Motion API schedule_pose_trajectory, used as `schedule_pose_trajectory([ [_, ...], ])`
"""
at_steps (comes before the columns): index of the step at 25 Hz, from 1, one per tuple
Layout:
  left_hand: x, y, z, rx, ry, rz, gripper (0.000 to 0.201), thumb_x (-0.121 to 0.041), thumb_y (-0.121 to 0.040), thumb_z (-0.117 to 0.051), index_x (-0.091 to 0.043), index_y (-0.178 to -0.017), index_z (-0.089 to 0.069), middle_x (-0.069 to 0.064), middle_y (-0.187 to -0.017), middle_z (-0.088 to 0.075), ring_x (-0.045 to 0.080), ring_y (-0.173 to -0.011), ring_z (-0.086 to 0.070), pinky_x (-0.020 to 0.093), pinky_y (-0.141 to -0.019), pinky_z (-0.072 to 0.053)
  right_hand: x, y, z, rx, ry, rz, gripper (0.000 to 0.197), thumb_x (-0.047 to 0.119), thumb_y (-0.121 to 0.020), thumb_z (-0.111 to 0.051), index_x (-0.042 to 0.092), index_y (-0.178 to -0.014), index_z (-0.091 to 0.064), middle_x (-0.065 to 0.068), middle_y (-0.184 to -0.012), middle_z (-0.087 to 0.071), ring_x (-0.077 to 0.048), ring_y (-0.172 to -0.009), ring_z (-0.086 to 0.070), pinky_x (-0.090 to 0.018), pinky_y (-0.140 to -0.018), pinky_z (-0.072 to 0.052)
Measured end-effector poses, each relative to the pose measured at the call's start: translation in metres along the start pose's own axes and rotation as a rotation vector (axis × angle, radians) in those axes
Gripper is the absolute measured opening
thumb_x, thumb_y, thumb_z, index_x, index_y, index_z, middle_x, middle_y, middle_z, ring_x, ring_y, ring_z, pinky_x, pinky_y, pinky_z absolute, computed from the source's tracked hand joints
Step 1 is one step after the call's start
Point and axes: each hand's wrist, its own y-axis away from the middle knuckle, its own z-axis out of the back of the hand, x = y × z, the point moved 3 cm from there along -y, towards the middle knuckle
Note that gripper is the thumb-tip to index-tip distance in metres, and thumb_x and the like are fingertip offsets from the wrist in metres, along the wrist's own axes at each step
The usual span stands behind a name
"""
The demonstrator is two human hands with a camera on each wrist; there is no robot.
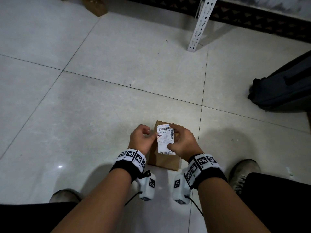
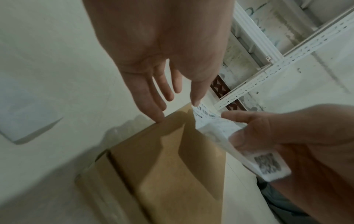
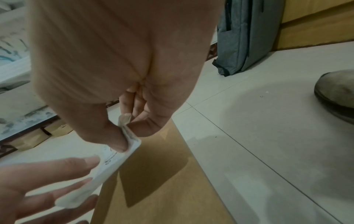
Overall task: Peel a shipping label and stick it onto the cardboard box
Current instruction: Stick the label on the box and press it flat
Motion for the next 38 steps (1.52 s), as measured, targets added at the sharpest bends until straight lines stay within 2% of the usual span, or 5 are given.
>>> schedule_pose_trajectory([
  [8, 0.002, -0.005, -0.007, -0.047, -0.098, 0.033, 0.015, -0.028, -0.081, -0.073, -0.015, -0.087, -0.067, -0.006, -0.079, -0.067, 0.008, -0.069, -0.061, 0.011, -0.057, -0.038, -0.019, 0.012, -0.009, -0.080, -0.143, -0.079, 0.079, 0.005, -0.062, -0.066, 0.018, -0.139, -0.054, 0.000, -0.114, -0.074, -0.015, -0.100, -0.073, -0.038, -0.086, -0.062],
  [14, 0.020, -0.010, -0.008, 0.088, -0.050, 0.199, 0.023, -0.040, -0.078, -0.074, -0.019, -0.077, -0.066, 0.004, -0.075, -0.075, 0.025, -0.068, -0.073, 0.035, -0.066, -0.061, -0.022, 0.009, -0.007, -0.062, -0.112, -0.101, 0.079, 0.002, -0.065, -0.066, 0.019, -0.141, -0.053, 0.002, -0.117, -0.073, -0.014, -0.103, -0.071, -0.036, -0.088, -0.060],
  [24, 0.020, 0.000, -0.012, 0.257, 0.031, 0.297, 0.036, -0.040, -0.086, -0.069, -0.005, -0.083, -0.069, 0.010, -0.072, -0.074, 0.025, -0.057, -0.070, 0.026, -0.052, -0.053, -0.029, 0.006, -0.009, -0.066, -0.236, -0.131, 0.073, -0.008, -0.071, -0.068, 0.013, -0.140, -0.053, -0.005, -0.123, -0.069, -0.013, -0.104, -0.069, -0.021, -0.077, -0.058],
  [32, -0.013, -0.013, -0.019, 0.132, 0.114, 0.057, 0.020, -0.029, -0.078, -0.079, -0.013, -0.088, -0.073, 0.001, -0.075, -0.069, 0.015, -0.068, -0.062, 0.024, -0.063, -0.047, -0.033, 0.007, -0.003, -0.109, -0.385, -0.202, 0.060, -0.023, -0.075, -0.061, 0.022, -0.115, -0.062, 0.014, -0.097, -0.069, 0.005, -0.081, -0.069, -0.015, -0.066, -0.055],
  [38, -0.016, -0.019, -0.031, 0.168, 0.129, 0.009, 0.011, -0.012, -0.082, -0.076, -0.018, -0.074, -0.074, 0.006, -0.081, -0.076, 0.027, -0.083, -0.073, 0.040, -0.082, -0.061, -0.035, 0.008, -0.003, -0.075, -0.384, -0.220, 0.073, -0.021, -0.076, -0.062, 0.010, -0.140, -0.051, 0.011, -0.106, -0.067, -0.005, -0.099, -0.065, -0.014, -0.067, -0.055],
])
